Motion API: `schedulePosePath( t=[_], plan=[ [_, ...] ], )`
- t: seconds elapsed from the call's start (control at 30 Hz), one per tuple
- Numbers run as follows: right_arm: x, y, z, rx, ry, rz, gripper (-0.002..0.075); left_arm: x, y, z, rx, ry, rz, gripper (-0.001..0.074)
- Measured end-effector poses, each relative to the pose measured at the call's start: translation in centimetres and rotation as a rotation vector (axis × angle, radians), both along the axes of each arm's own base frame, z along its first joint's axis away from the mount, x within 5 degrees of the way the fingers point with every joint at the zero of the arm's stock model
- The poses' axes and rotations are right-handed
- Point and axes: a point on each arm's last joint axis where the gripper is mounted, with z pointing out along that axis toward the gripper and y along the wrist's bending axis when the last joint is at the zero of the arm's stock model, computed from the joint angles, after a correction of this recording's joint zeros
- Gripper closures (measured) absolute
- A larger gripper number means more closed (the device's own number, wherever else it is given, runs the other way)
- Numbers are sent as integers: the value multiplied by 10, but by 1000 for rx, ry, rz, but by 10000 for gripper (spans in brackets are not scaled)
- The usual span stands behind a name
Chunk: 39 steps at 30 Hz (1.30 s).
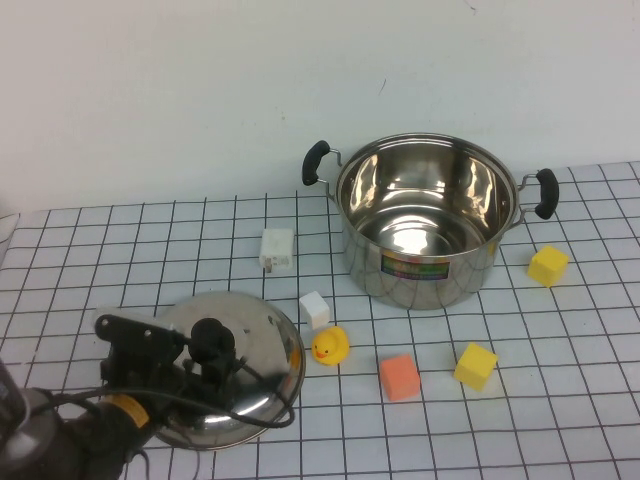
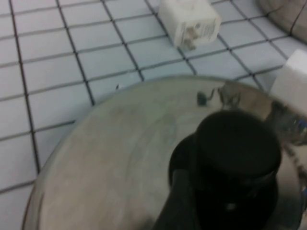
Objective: Cover the pot
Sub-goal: Pick up the pot lid
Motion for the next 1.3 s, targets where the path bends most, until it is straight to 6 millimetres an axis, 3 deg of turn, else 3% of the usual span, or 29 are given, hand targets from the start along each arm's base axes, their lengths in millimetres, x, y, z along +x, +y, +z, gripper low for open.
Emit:
schedulePosePath(
  t=[0.23, 0.5, 0.8, 1.1, 1.3],
  plan=[
    [0, 0, 0, 0, 0, 0, 717, 14, -10, 7, -13, -57, 16, 183],
    [0, 0, 0, 0, 0, 0, 717, 20, -7, 9, -35, -68, 76, 183],
    [0, 0, 0, 0, 0, 0, 717, 17, -6, -8, -51, -6, 92, 184],
    [0, 0, 0, 0, 0, 0, 717, 19, -6, -10, -56, -9, 95, 314],
    [0, 0, 0, 0, 0, 0, 717, 26, -8, -9, -81, -14, 104, 321]
  ],
)
